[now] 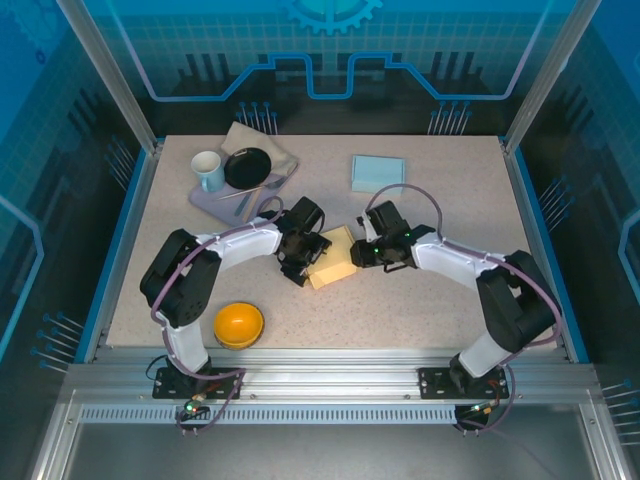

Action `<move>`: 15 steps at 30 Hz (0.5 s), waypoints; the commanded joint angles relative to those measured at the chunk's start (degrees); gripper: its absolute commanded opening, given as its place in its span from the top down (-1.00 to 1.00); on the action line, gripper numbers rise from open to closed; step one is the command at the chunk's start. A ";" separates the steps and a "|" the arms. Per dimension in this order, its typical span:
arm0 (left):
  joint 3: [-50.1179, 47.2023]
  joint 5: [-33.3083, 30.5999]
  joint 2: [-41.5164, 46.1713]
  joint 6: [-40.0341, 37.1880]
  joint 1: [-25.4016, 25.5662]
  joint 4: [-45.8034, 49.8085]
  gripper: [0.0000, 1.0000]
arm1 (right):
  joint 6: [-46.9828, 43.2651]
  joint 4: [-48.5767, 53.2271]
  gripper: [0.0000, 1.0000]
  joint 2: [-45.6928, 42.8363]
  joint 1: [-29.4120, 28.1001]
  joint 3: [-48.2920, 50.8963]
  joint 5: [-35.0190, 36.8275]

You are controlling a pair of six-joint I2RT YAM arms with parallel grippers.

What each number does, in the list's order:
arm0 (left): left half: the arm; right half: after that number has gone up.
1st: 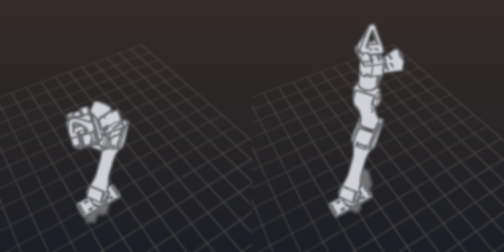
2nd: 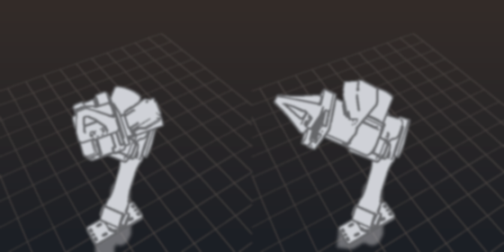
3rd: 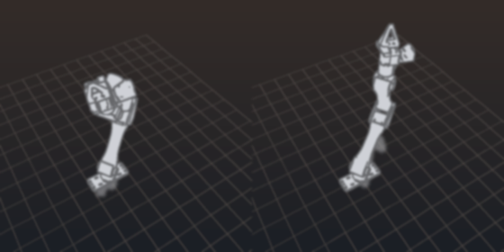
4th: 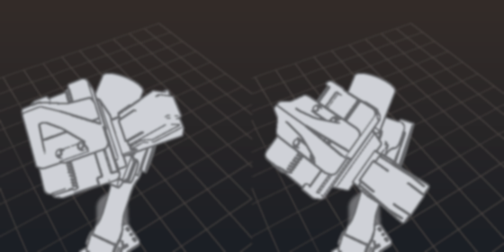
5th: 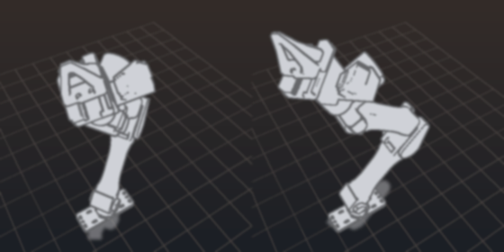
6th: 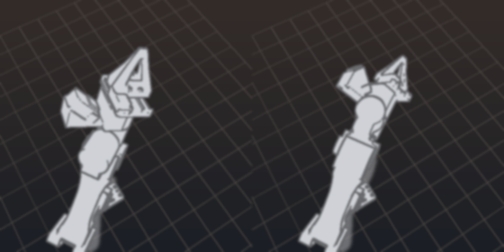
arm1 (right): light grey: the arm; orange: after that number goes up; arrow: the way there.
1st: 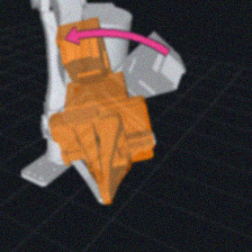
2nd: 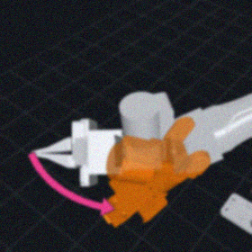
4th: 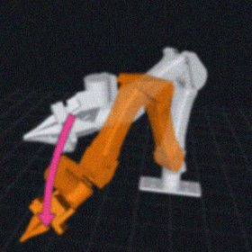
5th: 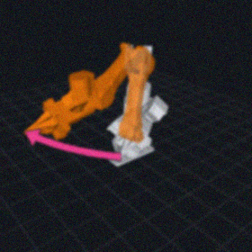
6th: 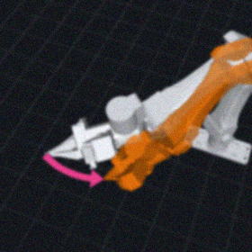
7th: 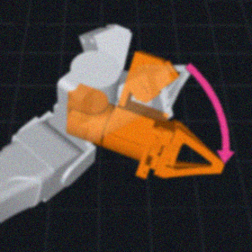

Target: Fold the paper box

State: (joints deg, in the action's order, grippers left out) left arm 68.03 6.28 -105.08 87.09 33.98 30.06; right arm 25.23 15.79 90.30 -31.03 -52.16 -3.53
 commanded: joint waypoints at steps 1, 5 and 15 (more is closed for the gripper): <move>-2.96 -0.10 -2.50 0.28 1.08 5.14 -0.71 | 2.67 -0.85 0.56 -1.73 -0.70 4.54 -2.91; -2.55 -0.28 -2.68 0.10 1.07 5.37 -0.72 | 5.38 -6.52 0.67 0.99 -0.79 6.08 -6.05; -3.34 1.13 -3.24 0.08 1.53 4.92 -0.71 | 6.68 -18.63 0.73 9.83 0.89 3.74 -5.18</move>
State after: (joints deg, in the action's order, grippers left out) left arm 67.92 6.28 -105.10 87.13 34.04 29.65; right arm 30.92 2.94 96.92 -30.94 -46.59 -8.21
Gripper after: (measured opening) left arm 0.858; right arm 0.138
